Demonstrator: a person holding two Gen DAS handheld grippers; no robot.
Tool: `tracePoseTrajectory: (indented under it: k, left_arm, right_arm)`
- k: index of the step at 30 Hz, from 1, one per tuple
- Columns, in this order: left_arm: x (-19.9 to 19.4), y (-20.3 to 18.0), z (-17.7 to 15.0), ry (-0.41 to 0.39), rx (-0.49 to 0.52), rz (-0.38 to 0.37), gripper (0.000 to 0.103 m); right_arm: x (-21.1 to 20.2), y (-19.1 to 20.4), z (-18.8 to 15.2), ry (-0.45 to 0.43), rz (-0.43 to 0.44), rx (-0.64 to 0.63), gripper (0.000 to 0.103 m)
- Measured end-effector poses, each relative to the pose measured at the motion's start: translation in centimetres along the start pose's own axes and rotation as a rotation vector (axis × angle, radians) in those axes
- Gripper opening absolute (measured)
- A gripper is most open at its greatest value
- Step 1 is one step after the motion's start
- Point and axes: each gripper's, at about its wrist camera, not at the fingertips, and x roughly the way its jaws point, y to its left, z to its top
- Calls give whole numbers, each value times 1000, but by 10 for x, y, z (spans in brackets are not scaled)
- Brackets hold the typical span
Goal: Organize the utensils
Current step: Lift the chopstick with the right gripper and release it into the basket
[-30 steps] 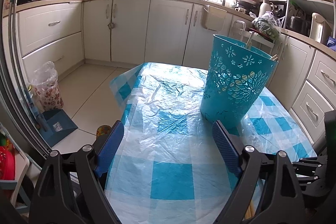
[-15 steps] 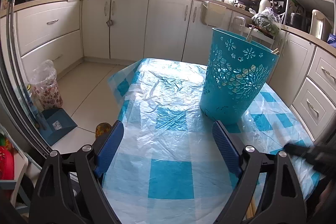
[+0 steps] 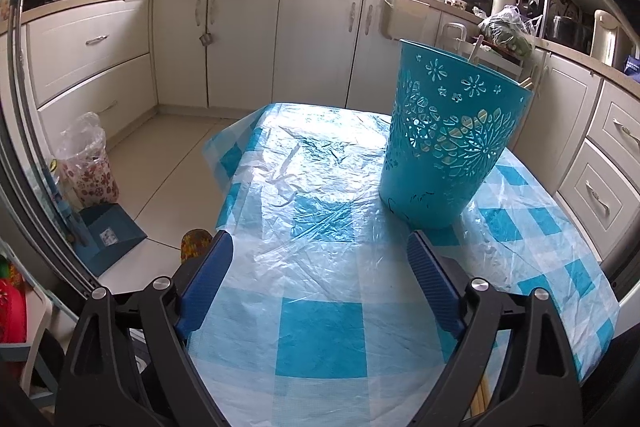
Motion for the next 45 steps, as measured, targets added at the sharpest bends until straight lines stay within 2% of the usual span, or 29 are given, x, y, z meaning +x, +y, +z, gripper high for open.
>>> tracePoseTrajectory:
  k: [6, 10, 16, 22, 26, 29, 31, 34, 39, 42, 45]
  left_arm:
    - [3, 2, 0, 15, -10, -10, 86]
    - [6, 4, 1, 25, -15, -19, 86]
    - [9, 8, 1, 44, -32, -36, 86]
    - [11, 11, 2, 57, -52, -46, 86]
    - [12, 11, 1, 58, -54, -45, 86]
    - [13, 10, 1, 58, -52, -44, 86]
    - [13, 11, 1, 59, -56, -43, 86]
    - [12, 12, 0, 55, -61, -39, 86]
    - [7, 12, 0, 32, -55, -28, 86]
    - [5, 10, 0, 22, -46, -19, 86]
    - [3, 9, -1, 16, -42, -8, 86]
  right_arm:
    - [36, -3, 18, -114, -51, 24, 6]
    - [66, -12, 20, -130, -107, 42, 6]
    - [98, -20, 5, -60, -176, 49, 6]
    - [105, -13, -14, -7, -191, -18, 7]
    - [107, -17, -16, 25, -187, -6, 9]
    - [96, -12, -19, 47, -169, -36, 11]
    - [80, -4, -21, 46, -155, -83, 19]
    - [59, 4, -23, 52, -135, -128, 25]
    - [-5, 15, -37, 40, -116, -176, 33]
    - [-30, 14, -66, 106, -132, -188, 33]
    - [-34, 4, -120, 276, -154, -194, 32]
